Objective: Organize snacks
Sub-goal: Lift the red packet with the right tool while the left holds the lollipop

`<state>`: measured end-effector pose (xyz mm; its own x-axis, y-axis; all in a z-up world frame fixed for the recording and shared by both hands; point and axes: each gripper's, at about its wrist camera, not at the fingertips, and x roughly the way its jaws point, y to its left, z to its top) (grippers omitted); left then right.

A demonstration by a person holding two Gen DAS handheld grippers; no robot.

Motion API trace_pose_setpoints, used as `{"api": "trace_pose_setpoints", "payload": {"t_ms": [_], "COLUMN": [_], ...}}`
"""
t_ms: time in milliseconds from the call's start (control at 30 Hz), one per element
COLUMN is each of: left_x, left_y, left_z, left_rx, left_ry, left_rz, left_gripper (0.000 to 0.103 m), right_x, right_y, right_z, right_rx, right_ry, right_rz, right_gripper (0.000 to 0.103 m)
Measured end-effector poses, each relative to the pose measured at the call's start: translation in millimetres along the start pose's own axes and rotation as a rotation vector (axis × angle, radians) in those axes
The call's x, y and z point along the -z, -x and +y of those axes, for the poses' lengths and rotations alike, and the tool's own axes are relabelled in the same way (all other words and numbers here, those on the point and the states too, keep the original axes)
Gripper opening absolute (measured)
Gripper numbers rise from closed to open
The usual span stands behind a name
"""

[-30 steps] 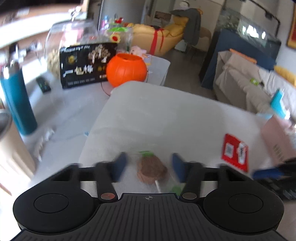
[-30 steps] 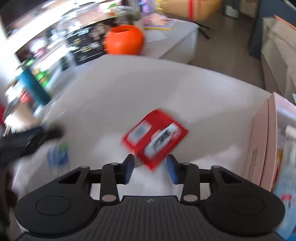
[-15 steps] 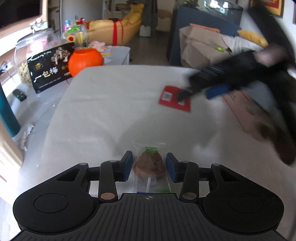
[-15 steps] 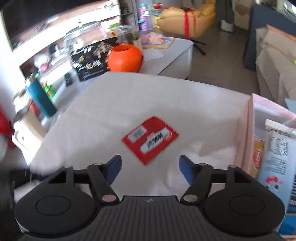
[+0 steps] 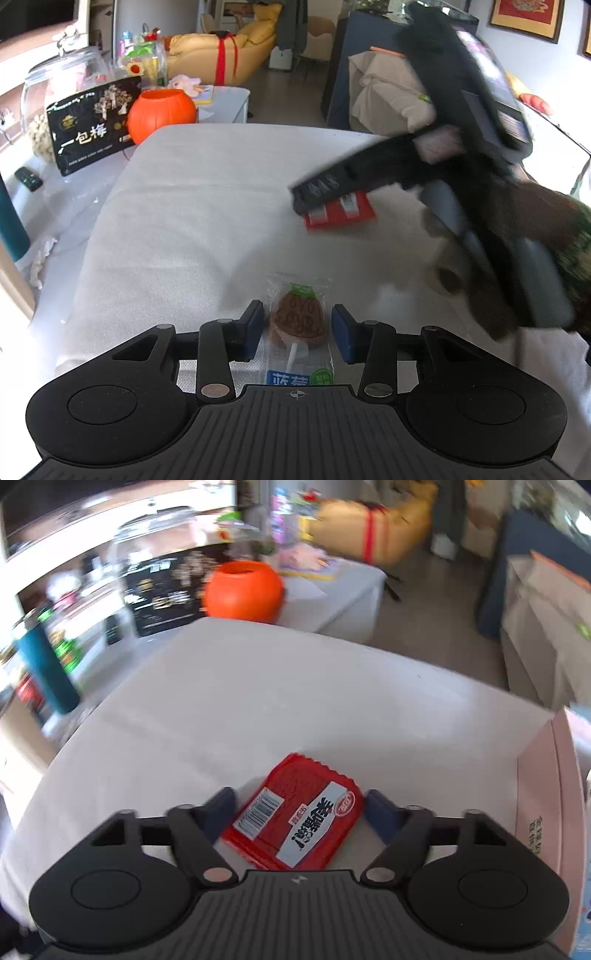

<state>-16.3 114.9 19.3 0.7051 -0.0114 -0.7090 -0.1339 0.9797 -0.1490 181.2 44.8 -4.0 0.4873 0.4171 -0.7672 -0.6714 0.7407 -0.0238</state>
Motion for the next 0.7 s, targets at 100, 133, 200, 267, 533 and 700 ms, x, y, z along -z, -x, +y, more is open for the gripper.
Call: {"api": "trace_pose_setpoints", "payload": {"t_ms": [100, 133, 200, 267, 533, 700], "left_x": [-1, -2, -2, -3, -4, 3], "left_y": [-2, -2, -3, -3, -7, 3], "left_z": [3, 3, 3, 2, -10, -7], "left_rx": [0.001, 0.001, 0.000, 0.001, 0.112, 0.082], "left_ry": [0.002, 0.004, 0.004, 0.005, 0.025, 0.011], "left_rz": [0.002, 0.003, 0.007, 0.010, 0.033, 0.047], "left_gripper": [0.045, 0.045, 0.045, 0.045, 0.041, 0.040], "right_x": [13, 18, 30, 44, 102, 89], "right_y": [18, 24, 38, 54, 101, 110], "right_z": [1, -1, -7, -14, -31, -33], "right_rx": [-0.015, -0.013, -0.024, -0.043, -0.086, -0.102], "right_ry": [0.025, 0.032, 0.025, 0.021, 0.044, 0.054], "right_rz": [-0.007, -0.006, 0.004, 0.010, 0.004, -0.083], "right_gripper": [0.059, 0.058, 0.054, 0.042, 0.024, 0.054]}}
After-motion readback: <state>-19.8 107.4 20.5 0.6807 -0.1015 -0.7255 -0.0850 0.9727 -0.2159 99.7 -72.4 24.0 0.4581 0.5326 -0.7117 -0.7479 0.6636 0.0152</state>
